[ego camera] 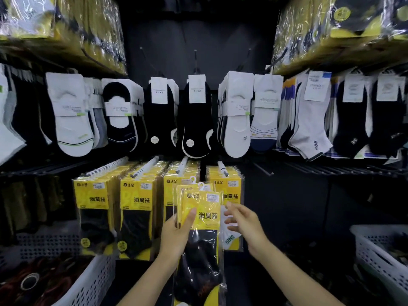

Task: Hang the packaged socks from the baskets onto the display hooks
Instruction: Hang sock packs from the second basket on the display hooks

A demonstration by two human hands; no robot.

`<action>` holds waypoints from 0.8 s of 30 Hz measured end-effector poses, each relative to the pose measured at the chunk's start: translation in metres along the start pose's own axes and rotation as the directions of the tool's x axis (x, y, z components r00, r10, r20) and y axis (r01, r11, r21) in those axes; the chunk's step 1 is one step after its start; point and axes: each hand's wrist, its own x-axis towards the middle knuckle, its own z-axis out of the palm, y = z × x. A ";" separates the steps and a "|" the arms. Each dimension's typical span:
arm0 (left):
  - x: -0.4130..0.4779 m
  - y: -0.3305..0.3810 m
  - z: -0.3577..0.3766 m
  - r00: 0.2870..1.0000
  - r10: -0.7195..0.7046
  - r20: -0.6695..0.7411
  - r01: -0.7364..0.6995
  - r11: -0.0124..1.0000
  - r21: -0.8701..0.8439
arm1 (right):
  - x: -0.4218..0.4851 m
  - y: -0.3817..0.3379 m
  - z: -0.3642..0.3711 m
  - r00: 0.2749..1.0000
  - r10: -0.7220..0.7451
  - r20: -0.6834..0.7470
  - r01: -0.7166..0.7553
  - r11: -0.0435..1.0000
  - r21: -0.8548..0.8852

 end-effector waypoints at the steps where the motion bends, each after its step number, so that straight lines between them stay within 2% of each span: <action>1: -0.002 0.000 0.004 1.000 0.003 -0.012 -0.003 1.000 -0.002 | -0.005 -0.001 0.004 0.999 -0.020 0.027 0.020 1.000 -0.011; 5: -0.005 0.000 0.011 1.000 0.002 -0.029 -0.001 1.000 0.009 | -0.013 0.001 0.008 0.998 -0.062 0.010 0.061 0.998 0.020; 12: -0.002 -0.004 -0.005 0.999 0.049 0.021 -0.051 0.994 0.101 | -0.009 0.016 -0.007 0.999 0.027 -0.030 -0.022 0.988 0.153; 15: 0.006 -0.005 -0.018 0.998 0.065 0.001 -0.064 0.986 0.152 | -0.004 0.015 -0.020 0.993 0.011 -0.113 0.011 0.982 0.188; 19: 0.016 -0.004 -0.031 0.995 0.088 -0.050 -0.081 0.987 0.140 | 0.009 0.002 -0.032 0.978 -0.034 -0.204 0.078 0.973 0.215; 24: 0.023 0.001 -0.036 0.993 0.083 -0.078 -0.072 0.988 0.135 | 0.030 -0.017 -0.030 0.975 -0.111 -0.193 0.142 0.978 0.151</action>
